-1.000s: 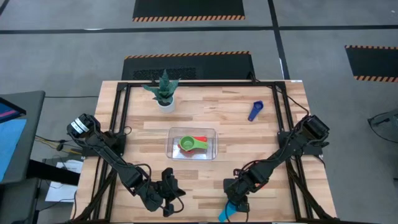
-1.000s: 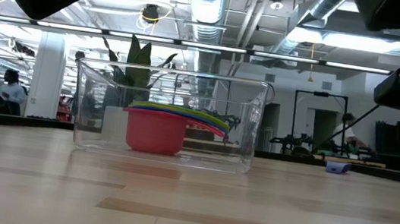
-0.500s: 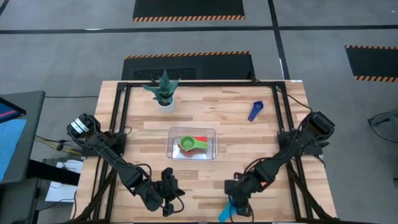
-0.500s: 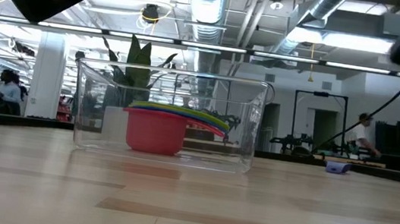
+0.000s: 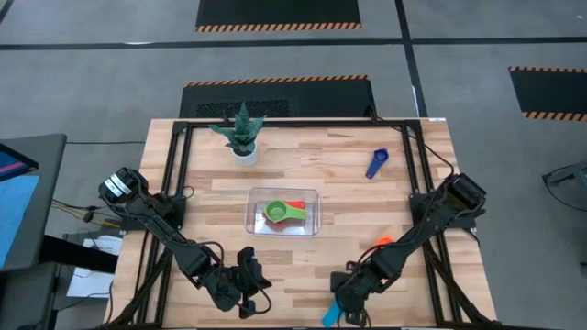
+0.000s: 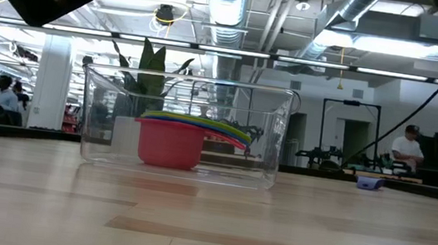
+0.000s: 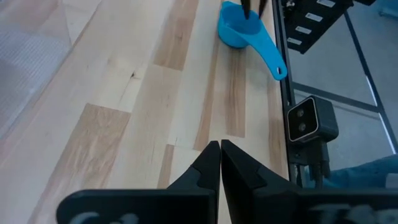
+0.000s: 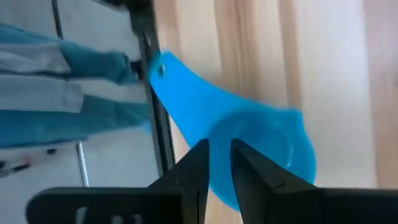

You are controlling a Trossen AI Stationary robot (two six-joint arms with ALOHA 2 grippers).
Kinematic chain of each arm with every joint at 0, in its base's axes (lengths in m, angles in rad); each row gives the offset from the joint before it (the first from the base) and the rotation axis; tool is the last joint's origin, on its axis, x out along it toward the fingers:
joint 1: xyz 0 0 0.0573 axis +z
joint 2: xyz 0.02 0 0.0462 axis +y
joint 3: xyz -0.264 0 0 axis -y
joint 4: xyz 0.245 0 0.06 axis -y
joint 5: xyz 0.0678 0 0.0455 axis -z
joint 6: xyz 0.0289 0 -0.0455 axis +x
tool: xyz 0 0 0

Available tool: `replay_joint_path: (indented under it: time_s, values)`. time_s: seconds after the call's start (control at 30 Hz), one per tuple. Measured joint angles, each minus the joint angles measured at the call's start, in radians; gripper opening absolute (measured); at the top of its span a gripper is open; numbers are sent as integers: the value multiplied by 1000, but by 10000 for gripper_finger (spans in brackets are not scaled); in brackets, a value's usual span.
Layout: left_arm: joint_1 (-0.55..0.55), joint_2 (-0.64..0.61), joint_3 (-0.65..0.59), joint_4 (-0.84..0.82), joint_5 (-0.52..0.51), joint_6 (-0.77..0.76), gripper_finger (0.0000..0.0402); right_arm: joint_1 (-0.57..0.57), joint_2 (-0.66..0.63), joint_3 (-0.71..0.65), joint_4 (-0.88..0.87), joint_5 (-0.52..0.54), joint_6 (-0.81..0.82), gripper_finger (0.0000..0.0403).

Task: Nest measuring cups in basket
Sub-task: Stack the light blue measuring cup into the green measuring cup

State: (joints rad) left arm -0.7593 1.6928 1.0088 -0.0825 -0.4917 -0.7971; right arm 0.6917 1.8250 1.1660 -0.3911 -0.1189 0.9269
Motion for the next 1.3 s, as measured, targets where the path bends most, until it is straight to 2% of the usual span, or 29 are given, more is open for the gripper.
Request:
replay_joint_path:
  time_s: [0.2,0.77,1.03,1.3]
  values:
    - [0,0,0,-12,17,-5,0,-2,40,-4,-24,-62,-10,79]
    - [0,0,0,-18,20,-10,0,-112,42,-3,-140,-63,-177,69]
    - [0,0,0,-18,19,-11,0,-183,42,-3,-130,-63,-234,69]
    - [0,0,0,-18,19,-11,0,-204,41,-3,-7,-64,-258,69]
